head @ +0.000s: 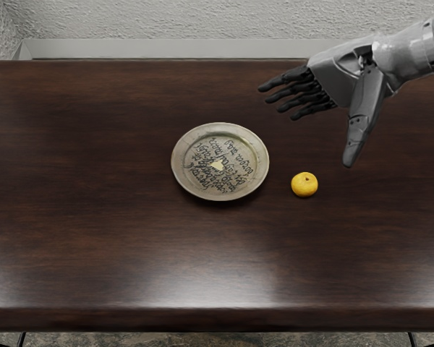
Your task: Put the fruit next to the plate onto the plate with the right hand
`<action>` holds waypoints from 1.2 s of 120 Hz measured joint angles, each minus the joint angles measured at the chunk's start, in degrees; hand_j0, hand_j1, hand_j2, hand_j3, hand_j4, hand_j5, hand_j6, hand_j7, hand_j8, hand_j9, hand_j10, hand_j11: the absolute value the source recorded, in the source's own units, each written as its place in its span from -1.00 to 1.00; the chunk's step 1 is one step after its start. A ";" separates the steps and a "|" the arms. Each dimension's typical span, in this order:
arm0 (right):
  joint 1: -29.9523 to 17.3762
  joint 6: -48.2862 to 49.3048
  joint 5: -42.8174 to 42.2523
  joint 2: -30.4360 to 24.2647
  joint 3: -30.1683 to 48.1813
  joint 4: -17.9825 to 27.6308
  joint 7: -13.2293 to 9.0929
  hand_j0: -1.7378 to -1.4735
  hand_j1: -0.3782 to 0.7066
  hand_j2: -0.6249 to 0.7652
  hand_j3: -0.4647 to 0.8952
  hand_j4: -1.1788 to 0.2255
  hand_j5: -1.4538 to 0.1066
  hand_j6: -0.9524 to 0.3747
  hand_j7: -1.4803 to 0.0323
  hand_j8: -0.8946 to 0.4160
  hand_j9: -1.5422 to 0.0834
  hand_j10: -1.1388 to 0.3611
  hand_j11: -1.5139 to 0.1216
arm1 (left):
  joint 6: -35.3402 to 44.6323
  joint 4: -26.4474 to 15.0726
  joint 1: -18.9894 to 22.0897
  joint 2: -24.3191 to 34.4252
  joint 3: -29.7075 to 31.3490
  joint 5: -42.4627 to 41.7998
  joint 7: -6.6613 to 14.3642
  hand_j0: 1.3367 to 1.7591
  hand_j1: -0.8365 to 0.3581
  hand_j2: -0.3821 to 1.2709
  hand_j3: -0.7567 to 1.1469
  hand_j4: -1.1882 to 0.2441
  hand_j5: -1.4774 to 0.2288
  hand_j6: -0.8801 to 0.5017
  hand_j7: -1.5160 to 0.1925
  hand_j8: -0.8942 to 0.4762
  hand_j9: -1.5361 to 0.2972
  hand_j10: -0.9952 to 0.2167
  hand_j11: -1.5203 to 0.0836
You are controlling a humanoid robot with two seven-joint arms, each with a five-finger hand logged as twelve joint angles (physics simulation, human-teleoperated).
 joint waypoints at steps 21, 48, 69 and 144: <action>-1.25 0.00 -0.15 -0.04 -0.17 -0.43 0.00 -0.40 -0.91 -0.11 -0.32 0.66 0.84 0.41 0.93 0.34 0.87 0.50 0.83 | 0.00 0.00 -0.03 0.00 0.00 0.00 0.00 0.52 0.98 -0.54 -0.21 0.65 0.73 0.27 0.77 0.30 0.67 0.64 0.89; 4.36 -9.02 -5.73 6.55 -8.29 -1.16 0.00 -0.40 -0.91 -0.11 -0.32 0.65 0.83 0.41 0.93 0.34 0.87 0.49 0.82 | 0.00 0.00 0.00 0.00 -0.01 -0.01 0.00 0.52 0.98 -0.54 -0.21 0.65 0.73 0.27 0.77 0.30 0.67 0.64 0.89; 16.13 -29.08 -7.49 17.37 -30.06 1.24 0.00 -0.40 -0.90 -0.11 -0.32 0.65 0.83 0.40 0.92 0.33 0.86 0.49 0.82 | 0.00 0.00 0.04 0.00 0.00 0.00 0.00 0.52 0.98 -0.54 -0.20 0.65 0.73 0.27 0.77 0.30 0.67 0.64 0.89; 5.42 -62.01 -15.44 34.05 -35.00 5.13 0.00 -0.40 -0.89 -0.11 -0.32 0.64 0.82 0.39 0.91 0.32 0.85 0.48 0.81 | 0.00 0.00 -0.01 0.00 0.00 -0.01 0.00 0.52 0.98 -0.54 -0.20 0.65 0.73 0.27 0.77 0.30 0.67 0.64 0.89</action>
